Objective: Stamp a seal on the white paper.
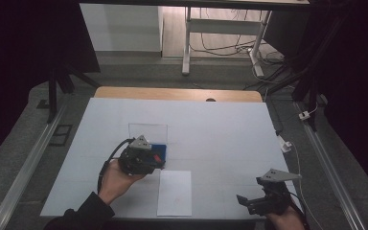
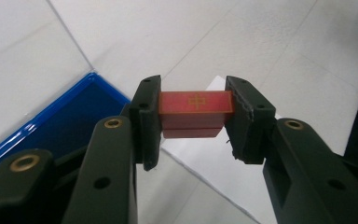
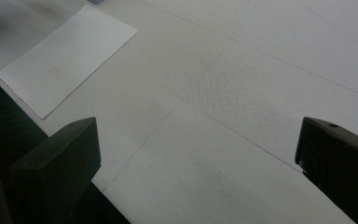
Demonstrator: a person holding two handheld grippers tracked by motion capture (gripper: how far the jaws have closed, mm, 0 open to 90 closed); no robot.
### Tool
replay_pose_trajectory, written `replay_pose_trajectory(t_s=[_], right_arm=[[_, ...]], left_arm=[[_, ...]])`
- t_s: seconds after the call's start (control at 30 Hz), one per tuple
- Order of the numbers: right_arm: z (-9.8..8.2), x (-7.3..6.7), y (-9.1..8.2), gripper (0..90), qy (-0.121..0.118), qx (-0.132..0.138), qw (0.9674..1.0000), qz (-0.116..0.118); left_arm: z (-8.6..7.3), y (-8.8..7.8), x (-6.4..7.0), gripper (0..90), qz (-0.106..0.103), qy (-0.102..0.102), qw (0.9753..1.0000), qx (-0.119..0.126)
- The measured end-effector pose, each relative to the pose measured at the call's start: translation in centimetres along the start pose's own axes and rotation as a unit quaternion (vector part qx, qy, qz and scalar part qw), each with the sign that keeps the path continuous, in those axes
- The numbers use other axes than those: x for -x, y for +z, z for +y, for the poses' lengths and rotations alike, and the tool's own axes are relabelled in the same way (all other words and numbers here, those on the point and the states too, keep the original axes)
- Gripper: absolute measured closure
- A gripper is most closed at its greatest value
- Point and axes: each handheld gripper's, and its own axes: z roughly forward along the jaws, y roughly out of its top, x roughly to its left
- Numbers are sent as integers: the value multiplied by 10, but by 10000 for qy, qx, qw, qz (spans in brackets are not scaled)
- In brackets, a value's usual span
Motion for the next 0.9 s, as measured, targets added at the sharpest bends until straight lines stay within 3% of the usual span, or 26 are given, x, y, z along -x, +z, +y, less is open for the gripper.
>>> replay_pose_trajectory(t_s=[0.9], right_arm=[[0,0,0,4,20,-9,10000,16]], left_arm=[[10,25,31,582,-364,508,9979,-196]])
